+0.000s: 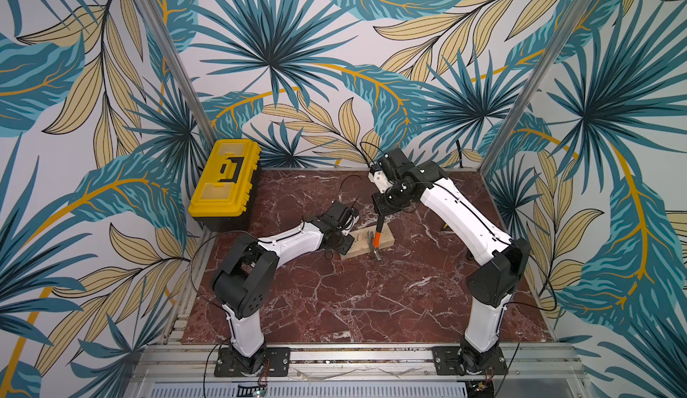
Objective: Use a claw hammer to pull out a nail
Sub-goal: Remove the nail from the mounting plate.
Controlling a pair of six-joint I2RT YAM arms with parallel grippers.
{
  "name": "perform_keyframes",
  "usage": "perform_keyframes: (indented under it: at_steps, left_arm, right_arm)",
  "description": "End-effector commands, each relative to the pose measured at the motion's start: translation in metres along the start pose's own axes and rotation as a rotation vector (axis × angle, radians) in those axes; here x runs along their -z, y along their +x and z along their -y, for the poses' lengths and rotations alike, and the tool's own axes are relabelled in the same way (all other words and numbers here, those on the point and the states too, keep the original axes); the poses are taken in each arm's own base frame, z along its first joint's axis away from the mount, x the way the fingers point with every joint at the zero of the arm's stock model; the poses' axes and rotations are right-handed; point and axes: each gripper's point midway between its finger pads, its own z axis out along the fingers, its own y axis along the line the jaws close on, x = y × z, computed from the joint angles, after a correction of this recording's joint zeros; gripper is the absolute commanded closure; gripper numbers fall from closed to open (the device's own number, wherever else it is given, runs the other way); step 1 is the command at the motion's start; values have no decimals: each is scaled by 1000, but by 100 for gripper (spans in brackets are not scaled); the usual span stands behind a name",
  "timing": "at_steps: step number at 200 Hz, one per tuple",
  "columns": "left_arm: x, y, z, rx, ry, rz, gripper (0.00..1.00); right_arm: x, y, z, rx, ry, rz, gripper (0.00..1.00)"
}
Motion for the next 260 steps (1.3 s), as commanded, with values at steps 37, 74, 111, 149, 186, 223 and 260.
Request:
perform_keyframes:
  at_steps: [37,74,111,149,186,223,260]
  left_arm:
    - [-21,47,4,2,21,-172,68]
    - [-21,45,4,0,20,-169,68]
    - [-21,46,4,1,18,-174,68]
    - [-21,48,4,6,20,-177,68]
    - [-22,50,3,5,14,-190,68]
    - [-24,54,1,8,2,-210,68]
    - [-25,56,0,14,-1,-217,68]
  right_arm:
    - [8,-22,-10,26,-41,99,100]
    - [10,-19,-12,41,-53,98,100]
    - [13,-24,-2,11,-1,136,100]
    - [17,-26,0,-10,10,192,100]
    - [17,-21,-4,12,22,244,100]
    - [13,-17,-7,19,44,276,100]
    - [17,-15,-8,3,36,315,100]
